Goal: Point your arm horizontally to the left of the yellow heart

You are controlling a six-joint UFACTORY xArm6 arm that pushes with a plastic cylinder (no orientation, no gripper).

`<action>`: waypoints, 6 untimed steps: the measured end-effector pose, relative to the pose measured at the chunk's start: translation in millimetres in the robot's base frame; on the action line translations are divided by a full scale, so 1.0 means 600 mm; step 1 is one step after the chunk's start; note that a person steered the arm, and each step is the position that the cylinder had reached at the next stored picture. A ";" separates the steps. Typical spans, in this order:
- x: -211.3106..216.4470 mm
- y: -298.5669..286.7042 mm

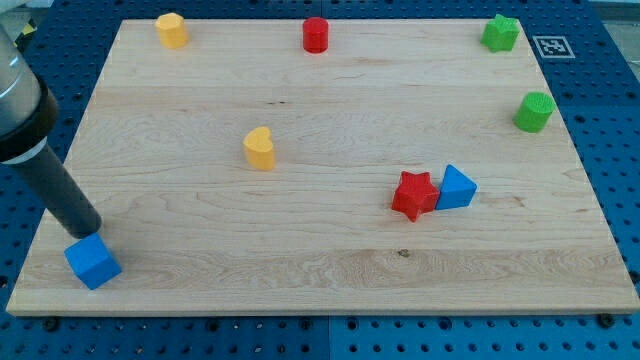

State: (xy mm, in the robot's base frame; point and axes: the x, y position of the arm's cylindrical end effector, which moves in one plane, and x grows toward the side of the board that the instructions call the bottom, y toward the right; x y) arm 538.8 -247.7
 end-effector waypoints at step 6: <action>-0.177 0.234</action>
